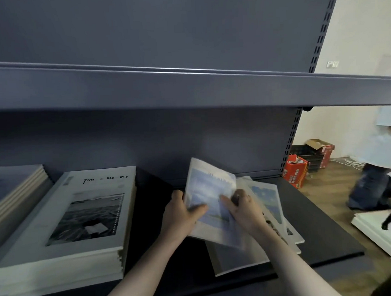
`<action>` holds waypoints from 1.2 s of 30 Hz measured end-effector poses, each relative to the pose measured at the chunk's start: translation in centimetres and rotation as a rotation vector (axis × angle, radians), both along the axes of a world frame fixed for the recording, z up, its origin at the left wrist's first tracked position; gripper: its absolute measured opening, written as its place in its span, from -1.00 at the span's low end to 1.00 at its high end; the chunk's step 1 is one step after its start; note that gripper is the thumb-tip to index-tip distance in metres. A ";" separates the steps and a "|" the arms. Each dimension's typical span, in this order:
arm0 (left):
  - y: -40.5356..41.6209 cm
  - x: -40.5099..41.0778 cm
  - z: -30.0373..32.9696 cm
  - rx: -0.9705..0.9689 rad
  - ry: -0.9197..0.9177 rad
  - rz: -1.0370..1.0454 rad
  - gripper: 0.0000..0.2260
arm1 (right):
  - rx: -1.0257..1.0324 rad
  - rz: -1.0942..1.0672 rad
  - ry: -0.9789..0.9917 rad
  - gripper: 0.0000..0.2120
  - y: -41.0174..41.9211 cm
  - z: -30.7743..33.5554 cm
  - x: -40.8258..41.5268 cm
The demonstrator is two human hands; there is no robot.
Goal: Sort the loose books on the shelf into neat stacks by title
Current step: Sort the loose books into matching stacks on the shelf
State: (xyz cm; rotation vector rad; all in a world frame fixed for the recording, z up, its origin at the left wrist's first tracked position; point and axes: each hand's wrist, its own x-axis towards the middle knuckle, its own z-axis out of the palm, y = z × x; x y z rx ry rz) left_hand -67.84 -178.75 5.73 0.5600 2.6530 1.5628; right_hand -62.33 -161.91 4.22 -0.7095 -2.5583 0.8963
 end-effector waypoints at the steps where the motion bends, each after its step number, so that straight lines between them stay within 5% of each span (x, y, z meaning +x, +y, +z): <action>1: -0.3 0.0 0.3 0.023 0.013 0.007 -0.60 | -0.038 0.005 0.037 -0.66 -0.4 0.3 -0.3; 9: -4.1 -1.0 2.9 0.053 0.132 0.095 -0.62 | -0.238 0.052 0.336 -0.72 -4.0 2.5 -2.9; 26: -18.3 -3.2 5.2 0.031 0.151 0.272 -0.77 | -0.165 0.287 0.268 -0.54 -17.0 5.9 -7.7; 31: -22.6 -4.0 5.2 0.015 0.135 0.330 -0.60 | -0.166 0.339 0.230 -0.51 -20.9 6.4 -9.4; 36: -27.0 -4.9 4.8 -0.019 0.132 0.384 -0.66 | -0.132 0.391 0.178 -0.48 -25.5 6.1 -11.5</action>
